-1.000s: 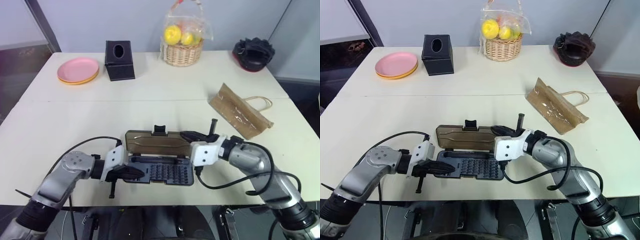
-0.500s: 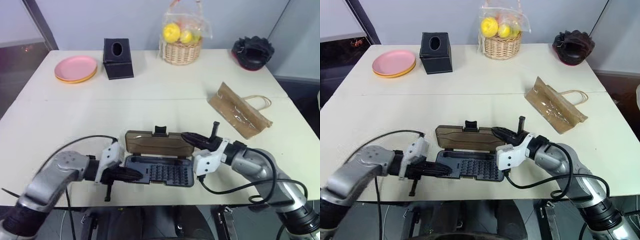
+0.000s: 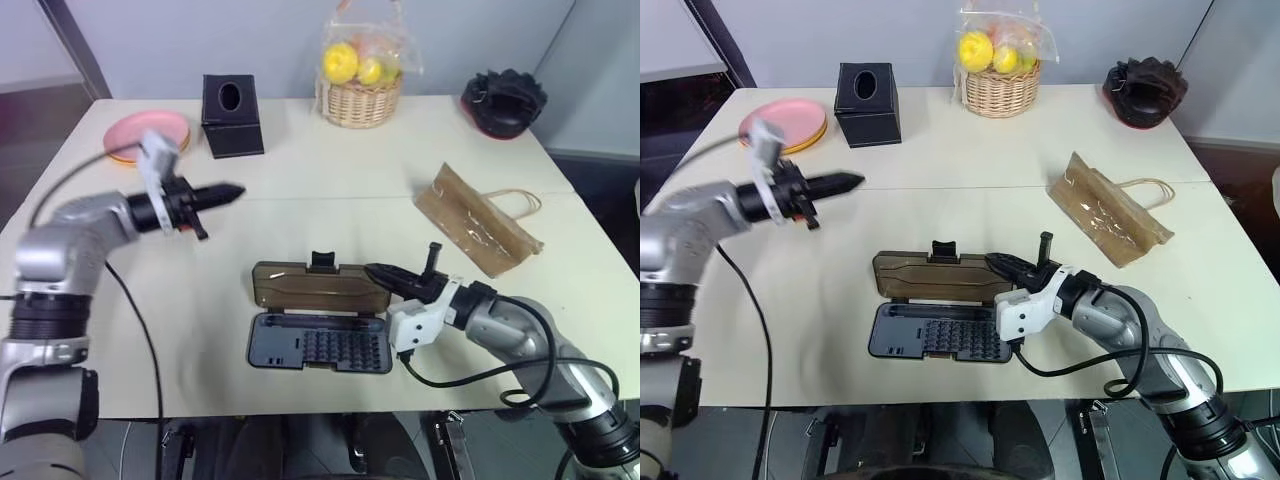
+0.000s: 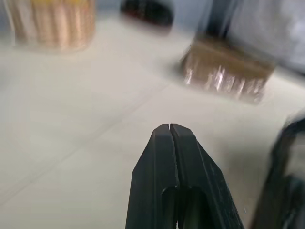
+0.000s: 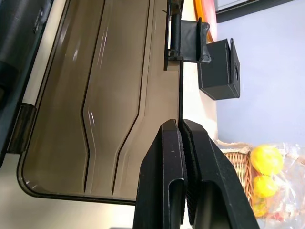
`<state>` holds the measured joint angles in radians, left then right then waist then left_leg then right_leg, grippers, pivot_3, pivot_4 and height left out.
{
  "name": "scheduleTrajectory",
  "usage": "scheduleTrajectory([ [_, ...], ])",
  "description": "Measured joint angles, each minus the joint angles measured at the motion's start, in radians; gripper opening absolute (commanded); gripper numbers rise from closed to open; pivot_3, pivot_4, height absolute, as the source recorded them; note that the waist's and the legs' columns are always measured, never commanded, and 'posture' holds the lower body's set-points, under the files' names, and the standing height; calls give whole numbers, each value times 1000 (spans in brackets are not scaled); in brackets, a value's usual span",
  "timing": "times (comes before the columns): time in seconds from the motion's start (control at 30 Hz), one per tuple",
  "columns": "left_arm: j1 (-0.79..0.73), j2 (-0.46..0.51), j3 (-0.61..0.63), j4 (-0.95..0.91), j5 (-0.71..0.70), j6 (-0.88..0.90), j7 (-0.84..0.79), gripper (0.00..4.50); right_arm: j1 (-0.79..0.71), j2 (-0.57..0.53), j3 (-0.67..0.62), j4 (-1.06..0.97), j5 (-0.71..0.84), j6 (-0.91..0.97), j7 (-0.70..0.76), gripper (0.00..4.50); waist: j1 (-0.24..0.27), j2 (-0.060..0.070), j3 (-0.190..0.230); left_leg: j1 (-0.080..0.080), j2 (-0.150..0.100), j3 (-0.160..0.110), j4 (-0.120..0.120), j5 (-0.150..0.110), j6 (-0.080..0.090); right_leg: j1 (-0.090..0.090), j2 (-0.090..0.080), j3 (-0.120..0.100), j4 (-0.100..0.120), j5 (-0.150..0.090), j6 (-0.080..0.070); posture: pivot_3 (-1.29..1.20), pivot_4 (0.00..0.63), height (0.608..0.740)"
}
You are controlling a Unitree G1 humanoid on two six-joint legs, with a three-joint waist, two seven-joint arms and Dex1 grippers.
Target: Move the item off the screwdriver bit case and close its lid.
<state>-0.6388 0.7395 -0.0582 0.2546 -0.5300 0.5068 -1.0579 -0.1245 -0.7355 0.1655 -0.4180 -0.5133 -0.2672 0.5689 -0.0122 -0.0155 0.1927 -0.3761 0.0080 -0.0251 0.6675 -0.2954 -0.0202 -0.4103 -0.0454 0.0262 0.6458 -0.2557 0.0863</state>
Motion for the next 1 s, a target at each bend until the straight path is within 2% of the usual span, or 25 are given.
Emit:
scheduleTrajectory([
  [0.1,11,-35,-88,74,111,-128,-76,0,-1,0,-4,-1,-9,1,0,37,3,0,0,-4,0,1,-1,0,0,-4,0,-1,0,0,0,0,150,740],
  [0.2,12,-74,-124,93,149,-174,-137,0,-1,0,-9,-8,-14,10,4,37,2,0,0,-13,0,0,1,1,-2,-13,-1,-1,2,0,0,0,150,740],
  [0.37,12,-113,-125,77,147,-136,-202,0,5,1,-15,-32,-19,31,12,37,-1,0,0,-15,0,0,1,2,-3,-15,0,-1,2,1,1,0,150,740],
  [0.57,12,-112,-120,5,124,-58,-255,0,20,1,-25,-59,-26,53,20,37,-1,0,0,-15,0,0,1,2,-3,-15,0,-1,3,1,1,0,150,740],
  [0.67,12,-113,-116,-5,124,-49,-258,0,30,2,-33,-68,-12,75,33,834,0,0,0,-15,0,0,1,2,-3,-15,0,-1,3,1,1,0,150,740],
  [0.8,12,-119,-116,-5,126,-42,-265,0,38,2,-43,-88,-7,95,47,2820,0,0,0,-15,0,0,1,2,-3,-15,0,-1,3,1,1,0,150,740],
  [0.9,12,-136,-118,-6,126,-41,-269,0,45,-3,-112,-154,70,139,86,2820,0,0,0,-15,0,-1,1,2,-3,-15,0,-1,3,1,1,0,150,740],
  [1.0,12,-155,-126,-12,127,-41,-284,0,60,-37,-256,-272,202,209,145,2820,3,-1,-1,-15,0,-2,1,2,-3,-14,0,-2,3,1,1,0,150,740],
])
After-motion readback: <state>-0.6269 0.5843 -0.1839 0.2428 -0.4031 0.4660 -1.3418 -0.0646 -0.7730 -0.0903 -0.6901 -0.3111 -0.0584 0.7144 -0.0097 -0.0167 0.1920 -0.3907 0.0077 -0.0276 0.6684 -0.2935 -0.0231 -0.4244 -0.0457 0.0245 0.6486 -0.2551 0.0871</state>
